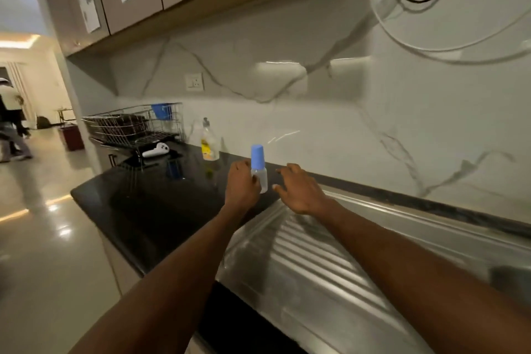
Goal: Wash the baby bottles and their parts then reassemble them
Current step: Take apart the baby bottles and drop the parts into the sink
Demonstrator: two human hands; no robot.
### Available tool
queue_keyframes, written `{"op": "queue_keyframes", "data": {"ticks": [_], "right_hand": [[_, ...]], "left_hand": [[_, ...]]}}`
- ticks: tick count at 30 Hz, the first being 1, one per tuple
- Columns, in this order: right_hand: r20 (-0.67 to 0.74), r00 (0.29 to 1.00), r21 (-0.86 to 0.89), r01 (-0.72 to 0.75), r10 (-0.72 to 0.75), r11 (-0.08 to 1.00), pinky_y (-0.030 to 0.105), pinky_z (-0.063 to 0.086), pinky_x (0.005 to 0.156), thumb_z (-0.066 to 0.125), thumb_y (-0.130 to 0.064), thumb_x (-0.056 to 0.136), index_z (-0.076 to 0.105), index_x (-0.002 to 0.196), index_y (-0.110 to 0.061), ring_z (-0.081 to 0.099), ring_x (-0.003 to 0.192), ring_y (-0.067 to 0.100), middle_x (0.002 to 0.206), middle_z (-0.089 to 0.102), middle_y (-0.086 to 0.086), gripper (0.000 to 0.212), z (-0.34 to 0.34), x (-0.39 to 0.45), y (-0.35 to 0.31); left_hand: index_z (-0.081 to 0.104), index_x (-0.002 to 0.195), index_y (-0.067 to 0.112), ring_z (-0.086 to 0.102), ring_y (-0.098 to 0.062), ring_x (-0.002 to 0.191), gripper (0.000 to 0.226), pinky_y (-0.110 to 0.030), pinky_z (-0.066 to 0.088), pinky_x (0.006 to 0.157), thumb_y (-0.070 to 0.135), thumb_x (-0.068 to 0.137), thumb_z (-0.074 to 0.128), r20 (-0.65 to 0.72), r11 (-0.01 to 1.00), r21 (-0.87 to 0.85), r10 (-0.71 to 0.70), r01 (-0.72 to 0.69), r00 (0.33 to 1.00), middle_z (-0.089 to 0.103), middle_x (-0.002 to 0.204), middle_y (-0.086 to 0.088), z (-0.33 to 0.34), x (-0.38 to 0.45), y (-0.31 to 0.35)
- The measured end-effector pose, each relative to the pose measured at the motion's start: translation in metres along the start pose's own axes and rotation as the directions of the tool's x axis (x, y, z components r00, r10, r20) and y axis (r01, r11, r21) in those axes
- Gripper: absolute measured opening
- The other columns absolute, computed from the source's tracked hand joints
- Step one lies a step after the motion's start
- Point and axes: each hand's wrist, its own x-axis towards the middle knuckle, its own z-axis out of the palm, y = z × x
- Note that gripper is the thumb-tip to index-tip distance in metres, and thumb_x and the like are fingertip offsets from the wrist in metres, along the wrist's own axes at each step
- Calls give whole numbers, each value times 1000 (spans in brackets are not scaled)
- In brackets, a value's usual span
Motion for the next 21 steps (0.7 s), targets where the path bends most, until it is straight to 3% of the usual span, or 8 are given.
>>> {"op": "queue_keyframes", "data": {"ticks": [5, 8, 11, 13, 15, 18, 21], "right_hand": [[23, 999, 135, -39, 36, 990, 40, 42, 97, 52, -31, 101, 43, 139, -6, 52, 124, 35, 138, 50, 18, 47, 34, 61, -9], [25, 996, 237, -93, 90, 967, 36, 40, 94, 49, -22, 102, 39, 143, -2, 52, 126, 36, 141, 51, 20, 47, 40, 81, -9], [45, 992, 305, -129, 121, 943, 33, 40, 84, 43, -19, 103, 43, 138, -3, 57, 117, 37, 132, 58, 20, 38, 38, 91, -8], [49, 987, 373, -159, 152, 914, 34, 42, 83, 40, -23, 105, 46, 136, -5, 59, 112, 36, 127, 61, 19, 37, 35, 90, -8], [20, 982, 452, -175, 186, 875, 36, 45, 84, 43, -27, 105, 51, 134, -8, 61, 109, 34, 124, 64, 17, 36, 28, 80, -8], [-41, 973, 527, -171, 226, 832, 39, 46, 99, 52, -34, 101, 55, 134, -14, 60, 115, 27, 125, 67, 8, 39, 10, 53, -5], [-60, 966, 576, -172, 251, 799, 37, 48, 100, 56, -41, 98, 58, 134, -16, 62, 112, 22, 119, 69, 3, 44, -16, 12, -2]], "left_hand": [[53, 115, -4, 54, -34, 112, 45, -44, 46, 95, 37, 97, 59, 56, 995, -63, -71, 75, 996, 56, 119, -22, 40, 47, -31], [56, 106, 5, 64, -32, 102, 34, -46, 53, 87, 36, 96, 64, 139, 962, -241, -96, 128, 986, 63, 107, -18, 59, 70, -40], [53, 100, 7, 62, -22, 88, 20, -34, 47, 77, 26, 102, 57, 175, 937, -345, 6, 56, 984, 64, 100, -22, 64, 77, -34], [51, 84, 8, 52, -14, 70, 27, -31, 39, 67, 24, 106, 50, 113, 927, -373, 70, -23, 991, 59, 81, -17, 64, 71, -25], [51, 76, 2, 48, -16, 65, 38, -35, 37, 62, 26, 105, 46, 39, 900, -427, 115, -88, 993, 53, 71, -14, 64, 59, -19], [52, 92, -6, 55, -28, 73, 36, -43, 45, 64, 25, 104, 39, 4, 838, -524, 180, -152, 984, 58, 83, -23, 66, 31, -3], [53, 99, 3, 59, -18, 78, 36, -26, 45, 63, 34, 107, 35, -14, 853, -517, 75, -72, 997, 59, 89, -11, 56, -4, 33]]}}
